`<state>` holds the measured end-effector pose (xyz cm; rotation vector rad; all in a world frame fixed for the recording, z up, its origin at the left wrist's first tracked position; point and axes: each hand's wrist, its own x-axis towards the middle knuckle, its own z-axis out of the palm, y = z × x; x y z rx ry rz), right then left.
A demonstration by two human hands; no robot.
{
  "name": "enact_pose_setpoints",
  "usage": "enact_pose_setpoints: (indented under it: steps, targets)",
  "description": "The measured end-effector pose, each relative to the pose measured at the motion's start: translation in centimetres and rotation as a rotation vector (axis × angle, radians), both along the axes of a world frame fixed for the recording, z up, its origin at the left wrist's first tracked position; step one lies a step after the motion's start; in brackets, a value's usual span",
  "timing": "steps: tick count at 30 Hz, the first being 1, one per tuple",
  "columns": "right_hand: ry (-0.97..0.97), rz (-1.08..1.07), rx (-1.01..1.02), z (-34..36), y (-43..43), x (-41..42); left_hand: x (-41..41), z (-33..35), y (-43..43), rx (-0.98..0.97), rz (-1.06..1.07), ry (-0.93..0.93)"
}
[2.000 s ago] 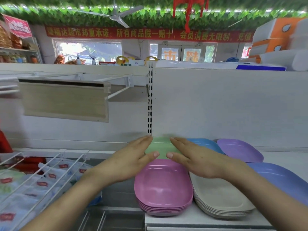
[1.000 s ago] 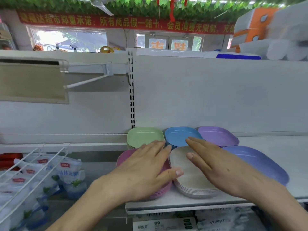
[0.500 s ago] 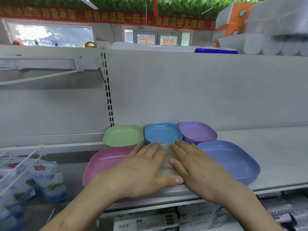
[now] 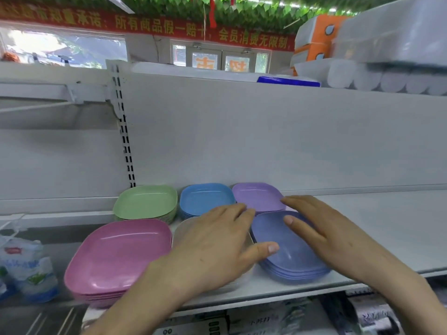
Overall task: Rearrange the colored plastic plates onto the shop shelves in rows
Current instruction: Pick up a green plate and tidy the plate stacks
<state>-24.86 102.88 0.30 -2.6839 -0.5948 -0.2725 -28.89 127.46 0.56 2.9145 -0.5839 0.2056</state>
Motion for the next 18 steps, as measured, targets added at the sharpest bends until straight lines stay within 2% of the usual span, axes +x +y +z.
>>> enact_pose_setpoints:
  steps: [6, 15, 18]
  targets:
    - [0.117, 0.017, 0.028, -2.6, -1.9, 1.0, 1.3, -2.4, -3.3, 0.051, 0.018, 0.071]
    - [0.078, 0.046, 0.019, -4.5, -2.4, 1.4, 1.3, -3.0, -3.5, 0.082, 0.055, 0.115]
    - [0.119, 0.084, 0.092, -3.9, -2.8, 1.8, 1.1, -2.5, -3.5, 0.046, 0.041, 0.137]
